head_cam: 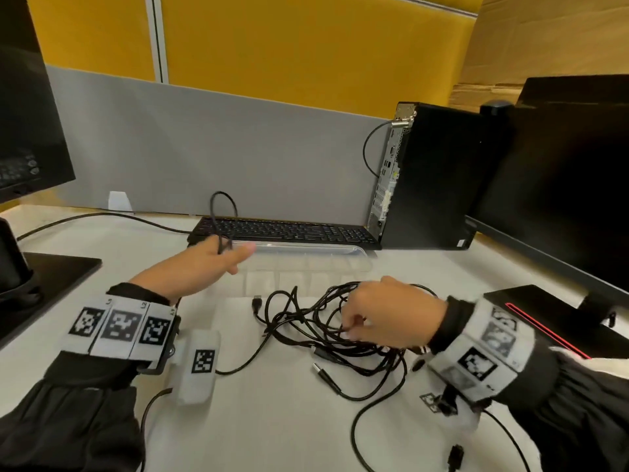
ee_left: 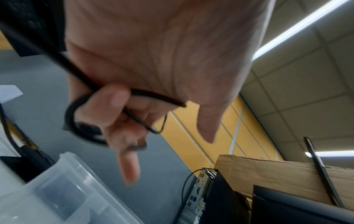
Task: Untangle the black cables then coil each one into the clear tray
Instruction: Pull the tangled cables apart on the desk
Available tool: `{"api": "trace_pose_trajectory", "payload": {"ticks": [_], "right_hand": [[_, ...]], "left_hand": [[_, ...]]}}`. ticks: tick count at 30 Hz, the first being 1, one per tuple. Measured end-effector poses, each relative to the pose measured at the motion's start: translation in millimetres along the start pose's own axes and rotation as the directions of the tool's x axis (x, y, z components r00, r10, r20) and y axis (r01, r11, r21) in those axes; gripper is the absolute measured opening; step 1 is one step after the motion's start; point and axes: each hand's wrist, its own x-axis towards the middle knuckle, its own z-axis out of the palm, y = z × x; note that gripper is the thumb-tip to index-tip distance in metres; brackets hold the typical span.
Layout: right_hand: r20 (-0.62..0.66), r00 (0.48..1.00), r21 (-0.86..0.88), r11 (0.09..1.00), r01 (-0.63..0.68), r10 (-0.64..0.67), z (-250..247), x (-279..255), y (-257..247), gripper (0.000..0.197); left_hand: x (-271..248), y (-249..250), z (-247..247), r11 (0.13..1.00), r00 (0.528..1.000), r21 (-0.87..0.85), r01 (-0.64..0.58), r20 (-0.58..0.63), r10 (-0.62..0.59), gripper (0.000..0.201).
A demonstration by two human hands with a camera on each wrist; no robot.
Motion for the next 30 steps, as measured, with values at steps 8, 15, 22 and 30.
{"api": "trace_pose_trajectory", "payload": {"ticks": [8,15,22,30], "right_hand": [[-0.438,0.888,0.404,0.913,0.059,0.137,-47.6,-13.6,29.3,0.012],[-0.566,0.814,0.531,0.813,0.239,0.13,-49.1,3.5,14.1,0.013],[-0.562,0.482,0.803,0.303,0.514,0.672,-42.3,4.4,36.3,0.02],[-0.731,0.682,-0.207,0.949,-0.239,0.012,-29.0,29.3,-4.4,0.079]], "left_hand": [[-3.6,4.5,7.0,0.937,0.945,0.227,-0.265,-0.134,0.299,0.099],[-10.8,27.1,44.8,0.787,0.787,-0.014,-0.616,-0.012,0.616,0.072],[9.6,6.4,29.7,0.882,0.883,-0.037,-0.47,-0.01,0.47,0.032],[9.0,6.9,33.2,0.894,0.89,-0.022,-0.448,-0.1,0.444,0.033]]}}
